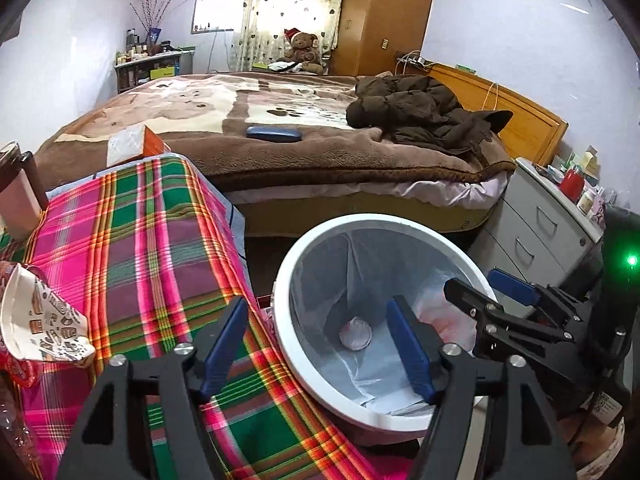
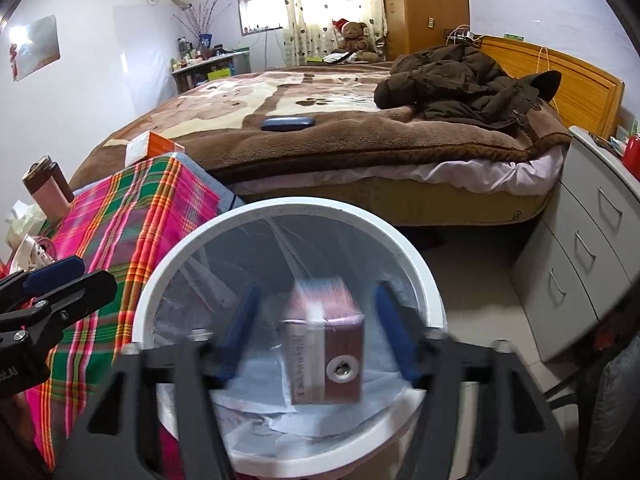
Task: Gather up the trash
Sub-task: 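Return the right gripper to the table and grasp the white paper cup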
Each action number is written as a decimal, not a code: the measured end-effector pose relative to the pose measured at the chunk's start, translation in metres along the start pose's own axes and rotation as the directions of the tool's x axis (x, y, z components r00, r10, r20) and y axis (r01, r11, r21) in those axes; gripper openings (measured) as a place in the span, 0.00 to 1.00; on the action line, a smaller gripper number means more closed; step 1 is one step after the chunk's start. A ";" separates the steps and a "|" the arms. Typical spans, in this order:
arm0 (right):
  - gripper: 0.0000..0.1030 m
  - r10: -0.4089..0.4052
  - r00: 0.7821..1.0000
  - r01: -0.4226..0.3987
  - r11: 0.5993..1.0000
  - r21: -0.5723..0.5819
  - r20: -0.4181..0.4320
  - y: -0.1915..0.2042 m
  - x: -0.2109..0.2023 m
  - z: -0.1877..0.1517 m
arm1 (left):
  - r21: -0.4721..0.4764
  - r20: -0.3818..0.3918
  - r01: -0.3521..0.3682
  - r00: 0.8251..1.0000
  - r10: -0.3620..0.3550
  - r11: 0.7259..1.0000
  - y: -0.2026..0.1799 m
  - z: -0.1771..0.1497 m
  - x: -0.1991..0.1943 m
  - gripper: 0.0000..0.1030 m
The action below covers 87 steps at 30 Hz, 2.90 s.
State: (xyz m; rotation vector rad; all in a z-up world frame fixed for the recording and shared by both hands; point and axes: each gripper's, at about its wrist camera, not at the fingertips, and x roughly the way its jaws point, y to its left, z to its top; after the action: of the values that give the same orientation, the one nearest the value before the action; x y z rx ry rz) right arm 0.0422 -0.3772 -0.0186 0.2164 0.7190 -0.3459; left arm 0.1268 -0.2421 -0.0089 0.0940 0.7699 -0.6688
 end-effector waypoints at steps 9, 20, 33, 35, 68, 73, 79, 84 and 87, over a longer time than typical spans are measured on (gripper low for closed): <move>0.65 0.018 0.999 -0.017 1.000 -0.014 0.034 0.013 -0.012 0.004 | -0.033 0.032 -0.026 0.999 0.027 0.999 0.016 -0.004 -0.023 0.74; 0.65 0.116 0.991 -0.112 0.991 -0.070 0.060 0.056 -0.020 0.003 | -0.076 0.105 -0.164 0.980 0.171 0.984 0.060 -0.018 -0.071 0.76; 0.65 0.273 0.961 -0.262 0.949 -0.175 0.042 0.119 -0.021 -0.002 | -0.211 0.123 -0.281 0.943 0.311 0.936 0.132 -0.046 -0.123 0.78; 0.65 0.292 0.956 -0.281 0.941 -0.188 0.035 0.129 -0.021 -0.004 | -0.240 0.116 -0.299 0.936 0.333 0.924 0.145 -0.051 -0.129 0.79; 0.65 0.382 0.916 -0.401 0.860 -0.316 -0.122 0.248 0.010 -0.024 | -0.495 -0.062 -0.500 0.836 0.545 0.710 0.327 -0.132 -0.196 0.82; 0.65 0.374 0.920 -0.391 0.867 -0.307 -0.117 0.253 0.014 -0.023 | -0.494 -0.085 -0.492 0.848 0.523 0.717 0.337 -0.133 -0.185 0.83; 0.65 0.374 0.920 -0.391 0.872 -0.295 -0.116 0.256 0.018 -0.021 | -0.501 -0.099 -0.491 0.851 0.516 0.713 0.346 -0.134 -0.176 0.83; 0.52 0.370 0.921 -0.390 0.873 -0.293 -0.125 0.258 0.023 -0.021 | -0.507 -0.097 -0.487 0.852 0.515 0.711 0.350 -0.135 -0.173 0.83; 0.44 0.374 0.918 -0.397 0.872 -0.287 -0.132 0.258 0.025 -0.021 | -0.522 -0.098 -0.474 0.859 0.503 0.709 0.353 -0.137 -0.170 0.80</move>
State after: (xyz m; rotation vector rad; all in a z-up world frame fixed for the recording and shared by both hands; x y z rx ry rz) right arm 0.1458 -0.1386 -0.0316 0.0716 0.7720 0.1609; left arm 0.1624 0.1696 -0.0493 -0.2254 0.8120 0.0723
